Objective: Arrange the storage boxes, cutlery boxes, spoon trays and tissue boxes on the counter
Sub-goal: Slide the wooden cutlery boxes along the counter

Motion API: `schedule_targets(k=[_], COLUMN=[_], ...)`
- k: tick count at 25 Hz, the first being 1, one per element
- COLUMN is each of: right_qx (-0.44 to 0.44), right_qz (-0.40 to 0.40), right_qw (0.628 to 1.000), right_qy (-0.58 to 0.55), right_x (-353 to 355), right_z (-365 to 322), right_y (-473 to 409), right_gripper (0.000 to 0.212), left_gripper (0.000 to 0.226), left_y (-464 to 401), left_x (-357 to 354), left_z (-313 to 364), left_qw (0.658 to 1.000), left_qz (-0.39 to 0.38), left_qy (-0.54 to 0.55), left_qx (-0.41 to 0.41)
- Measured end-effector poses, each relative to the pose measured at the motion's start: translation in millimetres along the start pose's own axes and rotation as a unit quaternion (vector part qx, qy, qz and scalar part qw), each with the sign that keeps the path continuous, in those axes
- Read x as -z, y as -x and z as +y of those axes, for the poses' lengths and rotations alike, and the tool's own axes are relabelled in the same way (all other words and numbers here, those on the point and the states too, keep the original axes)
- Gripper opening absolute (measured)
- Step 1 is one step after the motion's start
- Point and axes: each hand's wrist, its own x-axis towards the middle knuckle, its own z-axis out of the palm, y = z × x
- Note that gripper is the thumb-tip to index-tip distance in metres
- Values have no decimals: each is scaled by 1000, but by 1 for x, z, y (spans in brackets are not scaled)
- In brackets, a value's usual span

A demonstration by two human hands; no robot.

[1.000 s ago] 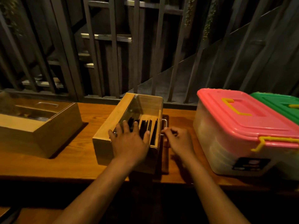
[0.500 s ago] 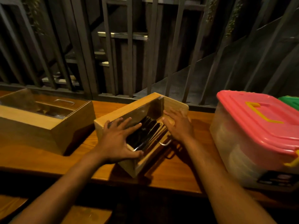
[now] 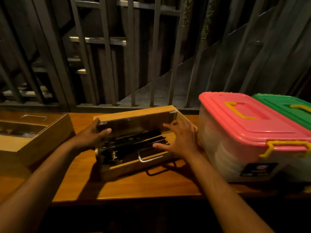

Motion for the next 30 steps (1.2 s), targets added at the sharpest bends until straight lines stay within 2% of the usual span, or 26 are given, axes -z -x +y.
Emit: schedule_targets(k=[2, 4, 6, 8, 12, 17, 21, 23, 26, 30], right_qx=[-15, -32, -54, -74, -95, -95, -85, -82, -77, -54], right_qz=[-60, -67, -43, -12, 33, 83, 90, 85, 58, 28], right_qw=[997, 995, 995, 993, 991, 988, 987, 987, 989, 994], right_qy=[47, 67, 78, 87, 86, 90, 105, 107, 113, 88], right_x=[6, 3, 1, 1, 5, 13, 13, 15, 16, 18], right_z=[17, 22, 18, 12, 7, 21, 25, 26, 30, 38], right_y=[-16, -14, 2, 18, 43, 52, 53, 54, 57, 55], right_gripper=[109, 117, 114, 110, 105, 101, 99, 99, 98, 94], left_gripper=[56, 54, 41, 37, 41, 40, 38, 34, 29, 24], left_y=[-12, -25, -33, -36, -35, -40, -41, -37, -21, 39], left_x=[-2, -9, -22, -34, -44, -62, -71, -76, -82, -75], left_z=[9, 15, 16, 14, 14, 21, 22, 23, 22, -3], left_qw=[999, 998, 995, 991, 995, 993, 983, 970, 952, 948], left_qz=[1, 37, 96, 118, 90, 97, 143, 201, 281, 270], left_qy=[41, 57, -13, -69, -36, -60, -112, -135, -112, -125], left_qx=[-22, -12, 3, 2, -16, -36, -27, -24, -37, -112])
